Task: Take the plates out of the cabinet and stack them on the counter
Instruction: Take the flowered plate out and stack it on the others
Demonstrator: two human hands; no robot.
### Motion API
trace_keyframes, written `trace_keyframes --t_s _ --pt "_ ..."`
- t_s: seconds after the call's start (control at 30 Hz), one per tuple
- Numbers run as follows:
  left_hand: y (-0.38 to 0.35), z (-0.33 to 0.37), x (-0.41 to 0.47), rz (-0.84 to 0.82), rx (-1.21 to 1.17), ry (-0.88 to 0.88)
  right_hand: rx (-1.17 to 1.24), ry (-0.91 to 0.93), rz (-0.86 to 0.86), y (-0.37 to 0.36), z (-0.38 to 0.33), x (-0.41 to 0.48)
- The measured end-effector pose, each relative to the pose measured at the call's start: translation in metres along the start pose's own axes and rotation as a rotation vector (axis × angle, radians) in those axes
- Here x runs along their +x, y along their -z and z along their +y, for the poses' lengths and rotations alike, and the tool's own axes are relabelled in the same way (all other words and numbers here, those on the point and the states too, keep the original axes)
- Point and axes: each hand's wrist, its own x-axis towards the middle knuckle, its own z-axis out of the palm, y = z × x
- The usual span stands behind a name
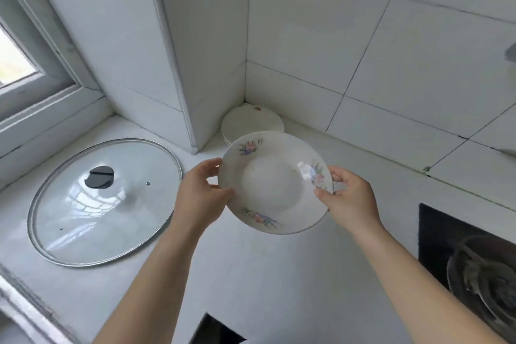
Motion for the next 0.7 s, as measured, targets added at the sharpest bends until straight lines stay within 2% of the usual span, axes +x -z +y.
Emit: trace_keyframes --t_s 0.13,0.7 --pt "-0.002 0.008 0.048 -0.028 0.005 -0.011 -0.004 -0.024 0.033 -0.016 -0.003 0.037" --pt "-0.030 -0.022 0.228 -0.102 0.267 0.037 -0.098 -0.122 -0.071 -0.090 0.017 0.204"
